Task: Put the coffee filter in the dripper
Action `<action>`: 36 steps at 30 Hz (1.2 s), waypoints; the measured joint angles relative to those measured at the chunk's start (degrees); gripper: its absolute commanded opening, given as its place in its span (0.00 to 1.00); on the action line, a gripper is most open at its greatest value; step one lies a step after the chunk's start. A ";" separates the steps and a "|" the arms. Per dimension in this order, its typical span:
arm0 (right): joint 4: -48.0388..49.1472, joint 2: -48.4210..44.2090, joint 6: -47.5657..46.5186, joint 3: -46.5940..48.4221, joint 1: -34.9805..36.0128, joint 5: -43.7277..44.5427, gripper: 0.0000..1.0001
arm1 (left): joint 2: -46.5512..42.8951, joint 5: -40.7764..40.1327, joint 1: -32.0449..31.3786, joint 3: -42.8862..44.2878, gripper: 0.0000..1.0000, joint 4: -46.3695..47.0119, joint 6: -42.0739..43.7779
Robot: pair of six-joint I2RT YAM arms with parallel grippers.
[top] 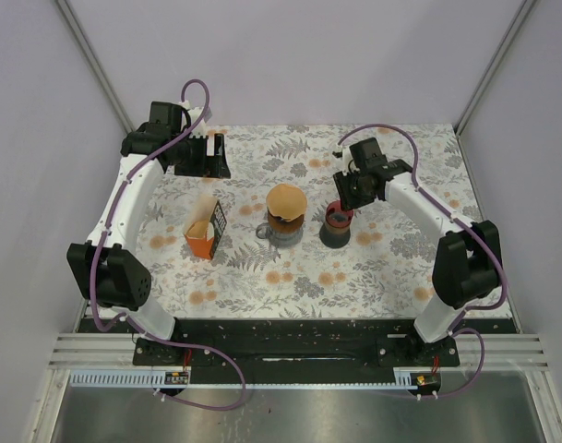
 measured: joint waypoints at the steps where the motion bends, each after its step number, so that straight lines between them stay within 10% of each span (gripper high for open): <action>1: 0.04 -0.02 -0.31 0.00 0.00 -0.17 0.50 | 0.00 0.00 0.00 0.00 0.89 0.00 0.00; 8: 0.48 -1.40 -0.68 3.61 -0.24 -1.62 0.69 | 0.00 0.00 0.00 -0.02 0.89 0.00 0.17; 36: 2.62 30.99 0.50 30.67 -7.69 8.50 0.58 | -0.11 -0.11 0.72 -1.05 0.89 0.04 1.03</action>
